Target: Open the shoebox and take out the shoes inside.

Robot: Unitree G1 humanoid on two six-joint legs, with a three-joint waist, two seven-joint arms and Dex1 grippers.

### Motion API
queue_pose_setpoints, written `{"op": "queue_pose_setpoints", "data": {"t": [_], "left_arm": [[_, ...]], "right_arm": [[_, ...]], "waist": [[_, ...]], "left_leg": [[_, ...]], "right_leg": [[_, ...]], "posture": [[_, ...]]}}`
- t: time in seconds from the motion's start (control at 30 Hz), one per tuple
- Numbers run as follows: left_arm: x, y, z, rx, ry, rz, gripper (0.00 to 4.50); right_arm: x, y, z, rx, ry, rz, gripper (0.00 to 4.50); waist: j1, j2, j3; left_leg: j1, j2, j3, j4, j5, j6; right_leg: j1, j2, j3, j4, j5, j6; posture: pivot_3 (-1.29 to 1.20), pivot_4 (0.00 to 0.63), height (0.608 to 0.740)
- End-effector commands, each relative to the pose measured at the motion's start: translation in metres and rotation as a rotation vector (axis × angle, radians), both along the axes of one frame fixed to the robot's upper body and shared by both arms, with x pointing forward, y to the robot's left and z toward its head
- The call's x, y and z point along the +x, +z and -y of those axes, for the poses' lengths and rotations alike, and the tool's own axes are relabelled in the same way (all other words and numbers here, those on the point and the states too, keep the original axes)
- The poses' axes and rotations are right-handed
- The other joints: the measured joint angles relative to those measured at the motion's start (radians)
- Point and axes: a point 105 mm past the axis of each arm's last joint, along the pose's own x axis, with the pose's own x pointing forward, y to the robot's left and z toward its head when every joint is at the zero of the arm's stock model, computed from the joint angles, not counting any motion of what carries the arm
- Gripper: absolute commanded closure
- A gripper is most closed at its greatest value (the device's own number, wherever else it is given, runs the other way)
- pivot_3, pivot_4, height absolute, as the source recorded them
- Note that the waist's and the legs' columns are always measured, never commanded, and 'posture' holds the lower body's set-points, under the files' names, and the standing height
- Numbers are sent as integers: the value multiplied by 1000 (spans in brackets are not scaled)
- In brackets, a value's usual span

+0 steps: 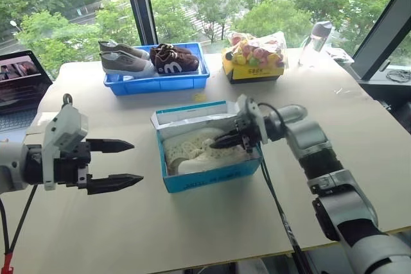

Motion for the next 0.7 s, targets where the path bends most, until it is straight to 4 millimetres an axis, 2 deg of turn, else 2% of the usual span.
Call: {"op": "queue_pose_setpoints", "data": {"t": [0.03, 0.13, 0.23, 0.27, 0.37, 0.47, 0.57, 0.63, 0.7], "left_arm": [[3, 8, 0, 10, -16, 44, 0], [5, 8, 0, 10, -22, 46, 0], [6, 9, 1, 12, -27, 45, 0], [6, 9, 0, 13, -27, 45, 0], [6, 9, 0, 15, -27, 43, 0], [6, 9, 0, 15, -30, 38, 0], [5, 7, 0, 17, -33, 30, 0], [6, 6, 1, 13, -40, 25, 0], [6, 5, 3, 5, -52, 22, 0]], "right_arm": [[-4, 28, 3, 100, 2, 14, 4453], [1, 23, 4, 107, -46, -13, 4453], [2, 2, 4, 36, -73, -1, 4453], [3, 9, 5, 85, -86, -29, 4453], [9, 34, 9, 220, -125, -71, 4453], [3, 59, 19, 271, -106, -32, 4453], [-7, 106, 40, 362, -121, 53, 4453], [-6, 138, 66, 388, -222, 172, 4453], [-5, 158, 92, 381, -340, 273, 4453]], "waist": [[0, 0, 0], [-1, 0, 0], [-1, 0, 0], [-1, 0, 0], [0, 0, 0], [0, 0, 0], [2, 2, 2], [5, 3, 3], [8, 3, 3]], "left_leg": [[-1, 0, 0, 0, 1, -1], [-2, 0, 0, -1, 1, -2], [-3, 0, 0, -1, 1, -2], [-3, 0, 0, -1, 1, -1], [-3, -1, 0, 0, 1, -1], [-3, -1, 0, 0, 1, -1], [-4, 0, 0, 0, 1, -1], [-5, -1, 0, 0, 1, 0], [-6, -1, 0, 0, 0, 0]], "right_leg": [[-2, 0, 0, 1, 0, 0], [-2, 0, 0, 1, 0, 0], [-2, 0, 0, 1, 0, 0], [-2, 0, 0, 1, 0, 0], [-2, -1, 0, 1, 0, 0], [-2, -1, 0, 1, 0, 0], [-3, 0, -1, 1, 0, 0], [-4, -1, -1, 1, 0, 0], [-4, -1, -1, 1, 0, 0]], "posture": [[0, 150, 740], [0, 150, 740], [0, 150, 740], [0, 150, 740], [0, 150, 740], [0, 150, 740], [0, 150, 740], [0, 150, 740], [0, 150, 740]]}}
